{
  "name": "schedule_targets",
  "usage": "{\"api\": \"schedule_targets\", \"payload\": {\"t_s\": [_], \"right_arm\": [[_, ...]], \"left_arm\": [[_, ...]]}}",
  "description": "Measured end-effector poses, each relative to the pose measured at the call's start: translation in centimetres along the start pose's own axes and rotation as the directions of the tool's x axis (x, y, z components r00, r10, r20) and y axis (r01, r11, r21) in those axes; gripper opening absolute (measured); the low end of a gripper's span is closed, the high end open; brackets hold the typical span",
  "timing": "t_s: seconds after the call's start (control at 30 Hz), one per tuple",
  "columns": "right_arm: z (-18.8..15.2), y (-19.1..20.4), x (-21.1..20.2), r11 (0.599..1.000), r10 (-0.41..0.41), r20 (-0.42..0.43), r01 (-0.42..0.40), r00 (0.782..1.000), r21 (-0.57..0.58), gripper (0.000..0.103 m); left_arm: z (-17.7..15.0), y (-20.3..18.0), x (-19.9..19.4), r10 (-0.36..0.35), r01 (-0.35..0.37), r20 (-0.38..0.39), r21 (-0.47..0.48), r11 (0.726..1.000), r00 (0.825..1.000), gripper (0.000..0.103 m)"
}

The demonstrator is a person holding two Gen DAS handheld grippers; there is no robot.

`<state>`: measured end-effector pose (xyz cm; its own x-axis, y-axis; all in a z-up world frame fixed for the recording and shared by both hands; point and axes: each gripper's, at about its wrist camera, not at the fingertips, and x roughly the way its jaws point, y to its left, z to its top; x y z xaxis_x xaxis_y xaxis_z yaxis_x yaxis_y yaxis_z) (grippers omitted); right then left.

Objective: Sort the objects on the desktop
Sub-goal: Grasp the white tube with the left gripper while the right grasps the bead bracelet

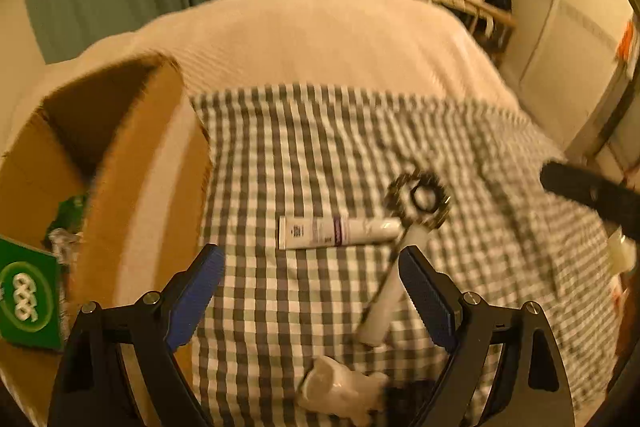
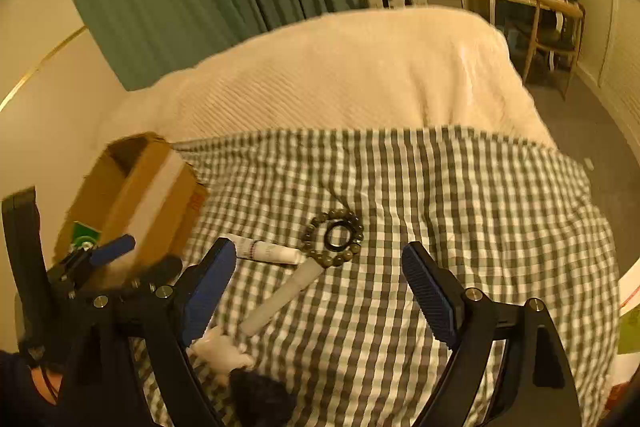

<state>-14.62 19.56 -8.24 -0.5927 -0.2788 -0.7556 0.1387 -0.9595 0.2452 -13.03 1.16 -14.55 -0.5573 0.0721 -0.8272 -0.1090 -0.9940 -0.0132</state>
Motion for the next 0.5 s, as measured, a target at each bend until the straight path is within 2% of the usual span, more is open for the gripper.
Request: {"api": "schedule_targets", "payload": {"t_s": [0.23, 0.37, 0.5], "right_arm": [[-0.3, -2.3, 7.6, 1.000, -0.016, -0.099, 0.018, 0.995, 0.024, 0.070], [-0.6, -3.4, 11.2, 0.999, -0.019, -0.151, 0.025, 0.988, 0.040, 0.061], [-0.8, -4.3, 14.2, 0.998, -0.022, -0.190, 0.032, 0.982, 0.053, 0.053]], "left_arm": [[-0.7, 0.2, 6.3, 0.005, -0.002, -0.062, 0.045, 0.999, 0.998, 0.092], [-1.1, 0.1, 8.8, -0.020, 0.026, -0.093, 0.067, 0.997, 0.995, 0.092], [-1.4, -0.6, 10.7, -0.016, 0.028, -0.103, 0.111, 0.993, 0.995, 0.092]]}}
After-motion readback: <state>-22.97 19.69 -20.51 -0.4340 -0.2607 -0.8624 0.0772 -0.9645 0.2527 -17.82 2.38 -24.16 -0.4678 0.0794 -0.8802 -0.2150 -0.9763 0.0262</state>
